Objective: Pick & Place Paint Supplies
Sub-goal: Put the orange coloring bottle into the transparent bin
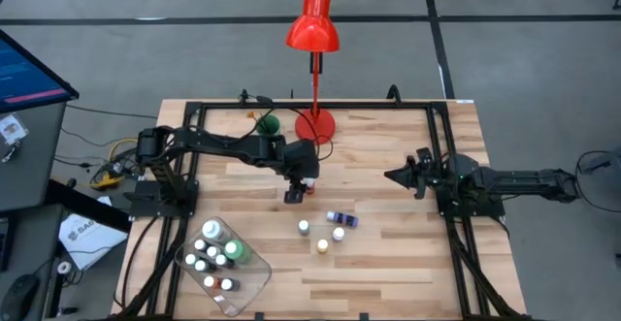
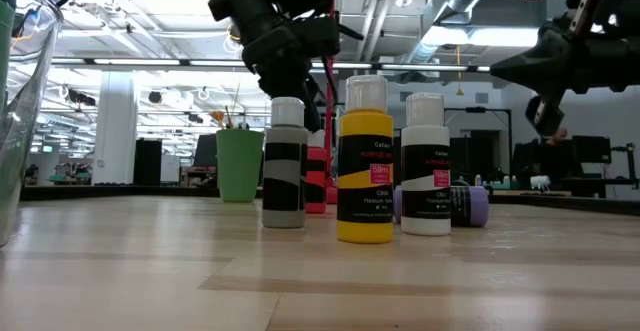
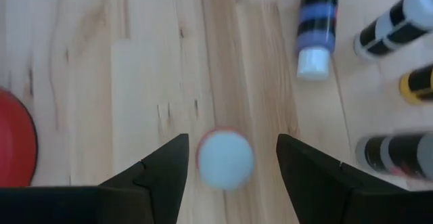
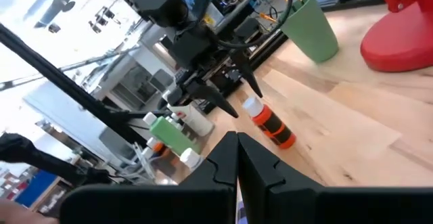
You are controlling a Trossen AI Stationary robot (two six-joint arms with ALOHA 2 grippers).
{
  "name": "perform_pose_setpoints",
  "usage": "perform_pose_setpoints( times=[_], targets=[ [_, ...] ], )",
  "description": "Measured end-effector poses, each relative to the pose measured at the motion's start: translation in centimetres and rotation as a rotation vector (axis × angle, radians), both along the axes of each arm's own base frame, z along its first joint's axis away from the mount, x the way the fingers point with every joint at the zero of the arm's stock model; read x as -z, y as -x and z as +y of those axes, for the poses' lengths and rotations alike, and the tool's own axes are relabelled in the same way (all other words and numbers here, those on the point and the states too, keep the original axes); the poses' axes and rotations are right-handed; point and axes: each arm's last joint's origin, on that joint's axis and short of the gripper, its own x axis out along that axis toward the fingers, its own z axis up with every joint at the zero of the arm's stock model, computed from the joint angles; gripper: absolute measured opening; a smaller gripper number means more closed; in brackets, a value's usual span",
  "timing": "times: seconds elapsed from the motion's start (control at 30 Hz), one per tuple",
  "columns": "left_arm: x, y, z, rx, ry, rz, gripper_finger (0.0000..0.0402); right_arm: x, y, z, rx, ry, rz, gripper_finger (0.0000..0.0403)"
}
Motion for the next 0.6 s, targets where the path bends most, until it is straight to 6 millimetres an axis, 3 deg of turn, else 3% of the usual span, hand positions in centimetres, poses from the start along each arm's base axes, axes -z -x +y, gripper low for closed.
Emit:
perform_pose_setpoints(
  times=[0.2,0.47,0.6],
  targets=[
    [-0.2,-0.3,0.0,0.006,-0.007,-0.041,0.0211,0.0,0.0,0.0,0.001,-0.011,-0.001,0.0000],
    [1.6,0.6,-0.1,0.018,-0.017,0.016,0.0192,0.0,0.0,0.0,0.001,-0.011,0.000,0.0000],
    [1.5,0.4,-0.3,0.000,-0.023,-0.002,0.0191,0.0,0.0,0.0,0.001,-0.011,0.000,0.0000]
  ],
)
